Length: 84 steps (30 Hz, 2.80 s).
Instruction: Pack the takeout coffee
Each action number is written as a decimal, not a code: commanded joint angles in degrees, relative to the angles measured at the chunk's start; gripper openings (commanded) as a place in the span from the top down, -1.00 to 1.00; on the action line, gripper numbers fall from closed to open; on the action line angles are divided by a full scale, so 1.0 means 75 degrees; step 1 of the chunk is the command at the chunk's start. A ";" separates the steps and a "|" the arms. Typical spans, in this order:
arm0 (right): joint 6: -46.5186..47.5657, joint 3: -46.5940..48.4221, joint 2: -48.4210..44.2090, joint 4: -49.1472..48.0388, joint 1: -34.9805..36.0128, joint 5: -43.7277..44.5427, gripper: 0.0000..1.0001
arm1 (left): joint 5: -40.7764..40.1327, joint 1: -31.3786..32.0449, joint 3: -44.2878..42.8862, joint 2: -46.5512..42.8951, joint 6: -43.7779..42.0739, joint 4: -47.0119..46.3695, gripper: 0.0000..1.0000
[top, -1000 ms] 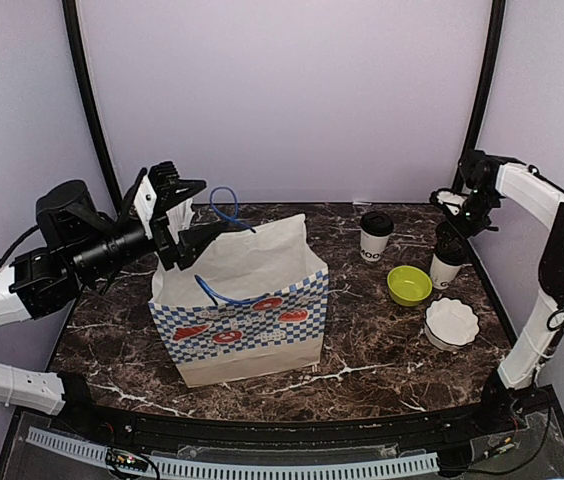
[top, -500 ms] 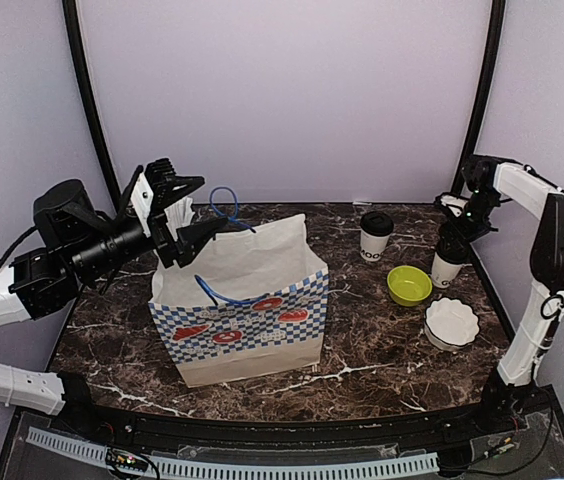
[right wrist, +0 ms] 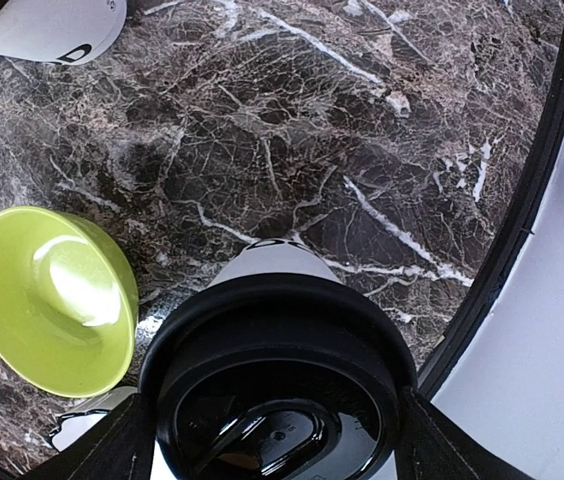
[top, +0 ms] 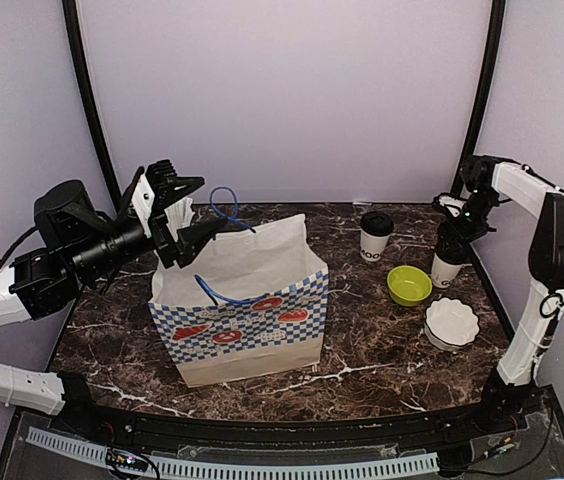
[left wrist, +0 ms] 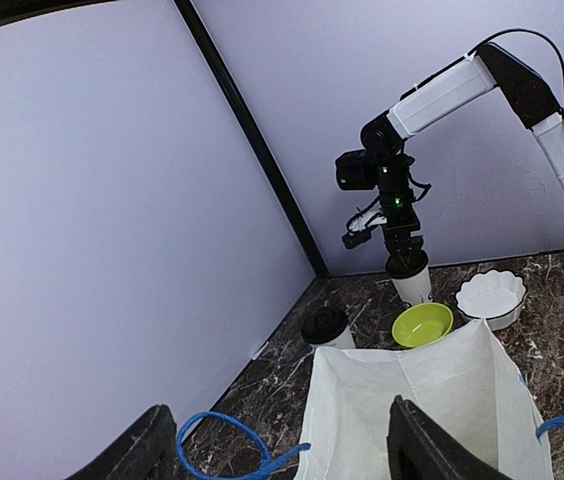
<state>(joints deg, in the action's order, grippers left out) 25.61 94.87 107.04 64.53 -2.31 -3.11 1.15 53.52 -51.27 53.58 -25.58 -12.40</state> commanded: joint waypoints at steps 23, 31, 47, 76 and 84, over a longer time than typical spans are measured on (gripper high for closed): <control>0.0090 -0.0075 -0.2406 -0.0017 -0.0038 -0.1341 -0.23 | -0.2227 -0.0051 -0.2579 0.0177 0.0980 0.3981 -0.54; 0.0445 0.0512 -0.3790 -0.0122 0.0689 -0.4116 -0.18 | -0.0399 -0.0815 -0.3581 0.1310 0.1961 0.6480 -0.54; 0.0618 0.2061 -0.3531 -0.0267 0.3413 -0.5630 -0.19 | 0.1213 -0.1492 -0.4987 0.3607 0.1172 0.7130 -0.25; 0.1985 0.2957 -0.1788 -0.0084 0.7297 -0.2093 -0.17 | 0.3623 -0.1505 -0.6114 0.4954 0.1256 0.6361 1.00; 0.2660 0.3039 -0.1452 0.0238 0.7557 -0.1371 -0.17 | 0.3209 -0.1500 -0.6660 0.5329 0.1455 0.6504 1.00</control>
<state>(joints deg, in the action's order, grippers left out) 41.82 116.33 94.78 65.41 53.34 -17.65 26.15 42.28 -99.24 93.65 -15.90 37.74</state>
